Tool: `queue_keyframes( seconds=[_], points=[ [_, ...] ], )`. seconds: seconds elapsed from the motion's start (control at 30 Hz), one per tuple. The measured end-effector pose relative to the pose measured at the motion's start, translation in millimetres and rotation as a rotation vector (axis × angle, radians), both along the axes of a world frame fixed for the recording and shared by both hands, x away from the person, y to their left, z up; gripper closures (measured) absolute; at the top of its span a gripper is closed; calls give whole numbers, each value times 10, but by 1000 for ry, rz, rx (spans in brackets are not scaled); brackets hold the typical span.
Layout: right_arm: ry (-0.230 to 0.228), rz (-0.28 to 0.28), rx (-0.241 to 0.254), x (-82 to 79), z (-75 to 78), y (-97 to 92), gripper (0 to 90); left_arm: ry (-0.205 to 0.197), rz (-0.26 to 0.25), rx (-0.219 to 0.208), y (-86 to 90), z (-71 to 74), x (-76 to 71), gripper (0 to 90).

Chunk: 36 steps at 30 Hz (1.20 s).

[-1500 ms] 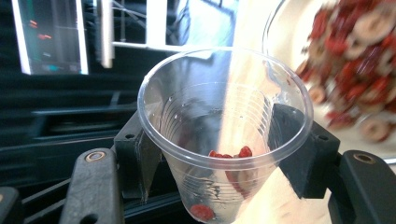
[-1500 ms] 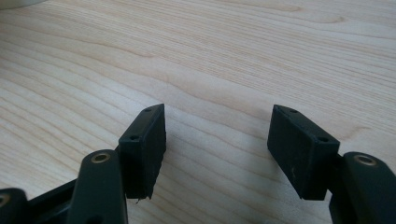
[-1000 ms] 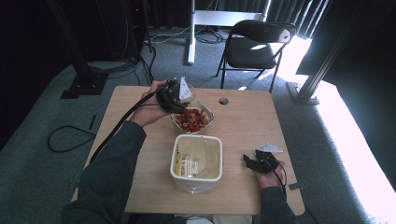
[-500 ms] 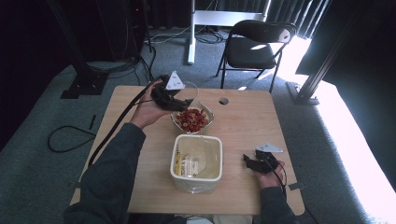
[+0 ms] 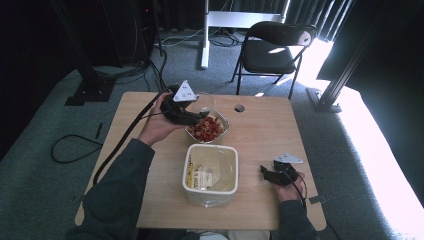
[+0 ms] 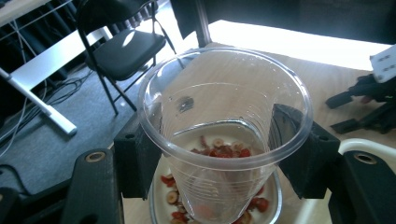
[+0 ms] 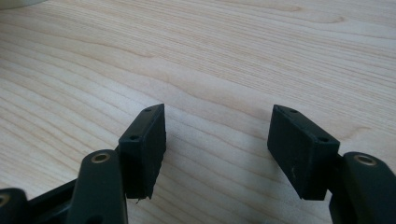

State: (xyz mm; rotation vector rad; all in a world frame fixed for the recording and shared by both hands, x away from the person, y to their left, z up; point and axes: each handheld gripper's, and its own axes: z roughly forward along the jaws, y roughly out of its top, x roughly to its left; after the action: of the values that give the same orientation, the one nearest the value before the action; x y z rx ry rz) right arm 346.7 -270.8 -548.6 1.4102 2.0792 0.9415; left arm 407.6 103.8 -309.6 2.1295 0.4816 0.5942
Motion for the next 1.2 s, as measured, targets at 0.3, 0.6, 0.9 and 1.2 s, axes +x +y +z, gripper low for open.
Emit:
queue_keyframes(
  seconds=[0.3,0.6,0.9,1.2],
  points=[
    [1,-1,-1,0,1,2,366,6,-19,-26,71,-50,-275,365],
    [1,-2,-1,0,1,3,366,20,-54,-27,49,-99,-520,358],
    [2,-3,-1,-1,1,3,365,47,-87,-52,14,-182,-753,353],
    [1,-3,0,-1,0,4,366,98,-85,-54,22,-382,-852,347]
  ],
)
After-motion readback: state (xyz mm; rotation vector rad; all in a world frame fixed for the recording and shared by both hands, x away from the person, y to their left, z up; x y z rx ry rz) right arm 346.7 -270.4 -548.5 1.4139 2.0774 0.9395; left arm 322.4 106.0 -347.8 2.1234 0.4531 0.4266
